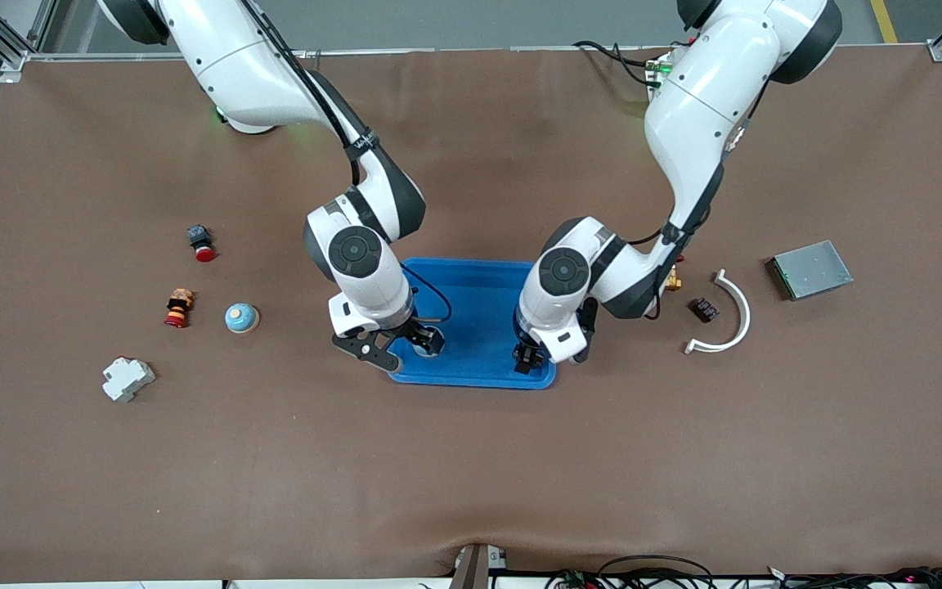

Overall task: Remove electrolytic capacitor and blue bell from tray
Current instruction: 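Grasp the second bell with the right gripper while the left grasps the capacitor, then carry the bell beside the first bell while the left gripper carries the capacitor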

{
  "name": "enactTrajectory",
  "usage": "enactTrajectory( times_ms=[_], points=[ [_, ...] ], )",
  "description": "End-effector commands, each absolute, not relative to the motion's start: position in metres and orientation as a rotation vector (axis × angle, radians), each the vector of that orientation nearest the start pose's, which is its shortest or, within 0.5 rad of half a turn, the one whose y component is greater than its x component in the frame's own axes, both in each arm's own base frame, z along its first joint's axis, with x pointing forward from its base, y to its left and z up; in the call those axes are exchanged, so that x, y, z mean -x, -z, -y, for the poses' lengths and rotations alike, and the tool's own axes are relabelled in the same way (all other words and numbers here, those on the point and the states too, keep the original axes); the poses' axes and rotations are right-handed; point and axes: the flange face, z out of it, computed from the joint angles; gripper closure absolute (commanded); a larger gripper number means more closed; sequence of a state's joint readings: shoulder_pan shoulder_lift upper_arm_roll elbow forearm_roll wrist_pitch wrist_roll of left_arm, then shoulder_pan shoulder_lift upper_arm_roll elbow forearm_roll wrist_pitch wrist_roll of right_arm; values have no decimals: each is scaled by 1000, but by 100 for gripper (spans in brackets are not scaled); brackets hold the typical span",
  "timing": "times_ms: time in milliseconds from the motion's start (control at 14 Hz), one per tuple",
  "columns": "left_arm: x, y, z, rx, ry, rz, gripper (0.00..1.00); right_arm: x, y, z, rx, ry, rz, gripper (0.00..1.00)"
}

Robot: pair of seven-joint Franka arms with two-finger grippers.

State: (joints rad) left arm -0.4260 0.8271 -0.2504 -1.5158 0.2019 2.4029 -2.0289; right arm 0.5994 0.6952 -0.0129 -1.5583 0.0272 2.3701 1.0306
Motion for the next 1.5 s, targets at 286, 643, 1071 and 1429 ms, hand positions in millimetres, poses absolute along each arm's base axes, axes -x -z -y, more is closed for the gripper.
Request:
enactTrajectory(
  times_ms=[286,643,1071,1429],
  points=[
    [-586,-184,413,2554,-8,1945,42,-591,-209,-415,3030,177,-695,0],
    [-594,-220,408,2542,21,1951,100,-588,-187,-423,3023,177,-709,0],
    [-600,-342,365,2607,-26,1720,100,-588,-183,-431,3017,176,-712,0],
    [-575,-373,291,2523,-218,1582,100,-588,-190,-438,2975,177,-821,98]
  ],
)
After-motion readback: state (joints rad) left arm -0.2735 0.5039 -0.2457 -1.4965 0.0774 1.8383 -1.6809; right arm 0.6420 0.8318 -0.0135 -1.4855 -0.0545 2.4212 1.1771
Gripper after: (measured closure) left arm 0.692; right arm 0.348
